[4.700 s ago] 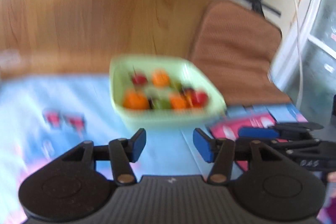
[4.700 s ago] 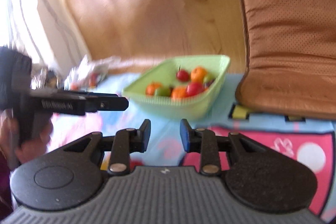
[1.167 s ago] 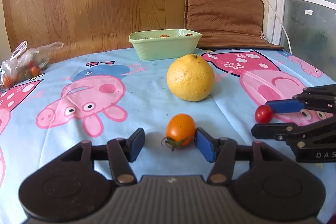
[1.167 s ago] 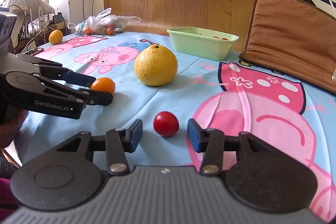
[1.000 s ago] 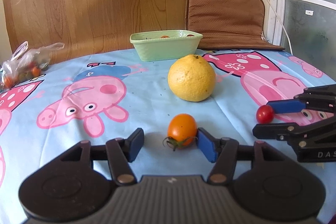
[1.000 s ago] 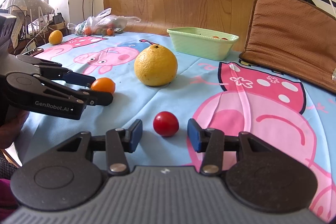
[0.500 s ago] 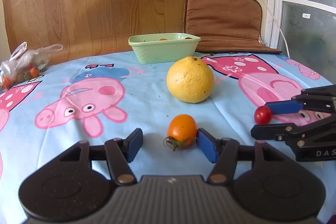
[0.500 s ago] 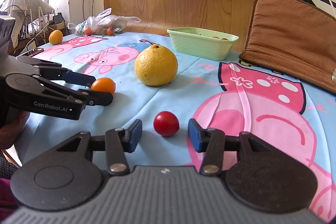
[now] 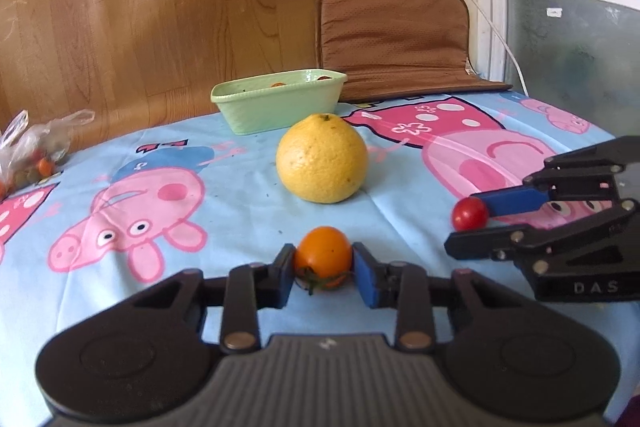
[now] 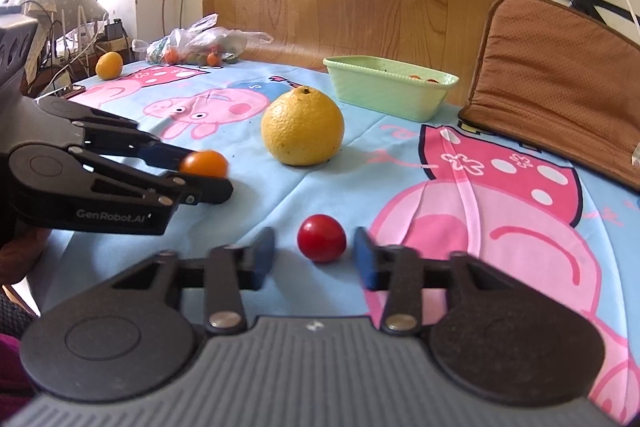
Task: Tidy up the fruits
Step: 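Grasp the orange tomato with the left tool while the right tool grasps the red tomato, then carry both tomatoes over the green basket and open both tools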
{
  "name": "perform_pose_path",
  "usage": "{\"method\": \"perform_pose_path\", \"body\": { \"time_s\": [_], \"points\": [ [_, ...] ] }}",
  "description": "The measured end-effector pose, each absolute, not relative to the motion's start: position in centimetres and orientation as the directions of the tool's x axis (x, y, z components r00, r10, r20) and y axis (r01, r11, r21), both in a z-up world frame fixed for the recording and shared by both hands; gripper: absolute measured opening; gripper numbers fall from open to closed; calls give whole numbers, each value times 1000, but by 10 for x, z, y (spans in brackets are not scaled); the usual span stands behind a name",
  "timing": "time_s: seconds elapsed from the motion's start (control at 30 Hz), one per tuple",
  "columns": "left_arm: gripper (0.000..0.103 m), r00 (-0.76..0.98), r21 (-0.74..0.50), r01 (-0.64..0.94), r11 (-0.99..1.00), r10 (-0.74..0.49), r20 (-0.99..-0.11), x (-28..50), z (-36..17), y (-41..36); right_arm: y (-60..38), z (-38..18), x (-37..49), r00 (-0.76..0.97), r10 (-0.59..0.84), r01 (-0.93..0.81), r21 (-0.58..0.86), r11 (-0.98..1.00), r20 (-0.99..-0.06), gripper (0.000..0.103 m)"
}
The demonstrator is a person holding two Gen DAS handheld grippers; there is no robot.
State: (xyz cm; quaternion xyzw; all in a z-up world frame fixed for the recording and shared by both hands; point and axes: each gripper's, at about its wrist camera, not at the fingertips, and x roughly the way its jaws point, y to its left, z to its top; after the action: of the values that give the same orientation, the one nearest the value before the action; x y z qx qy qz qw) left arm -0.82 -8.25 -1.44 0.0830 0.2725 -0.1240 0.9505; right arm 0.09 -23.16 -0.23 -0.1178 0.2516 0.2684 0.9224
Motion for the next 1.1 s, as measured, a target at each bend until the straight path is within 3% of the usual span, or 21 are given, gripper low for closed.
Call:
{"method": "perform_pose_path", "body": {
  "time_s": [0.7,0.9,1.1],
  "points": [
    [30,825,61,284,957,-211,-523,-12,-16,-78,-232,-2,2,732,437,-544,-62,837,-522,28],
    [30,843,-16,292,956,-265,-469,-6,17,-57,-253,10,17,739,458,-481,89,872,-494,28],
    [30,857,-69,250,966,-254,-448,52,51,-35,-262,33,57,795,417,-433,70,899,-441,28]
  ]
}}
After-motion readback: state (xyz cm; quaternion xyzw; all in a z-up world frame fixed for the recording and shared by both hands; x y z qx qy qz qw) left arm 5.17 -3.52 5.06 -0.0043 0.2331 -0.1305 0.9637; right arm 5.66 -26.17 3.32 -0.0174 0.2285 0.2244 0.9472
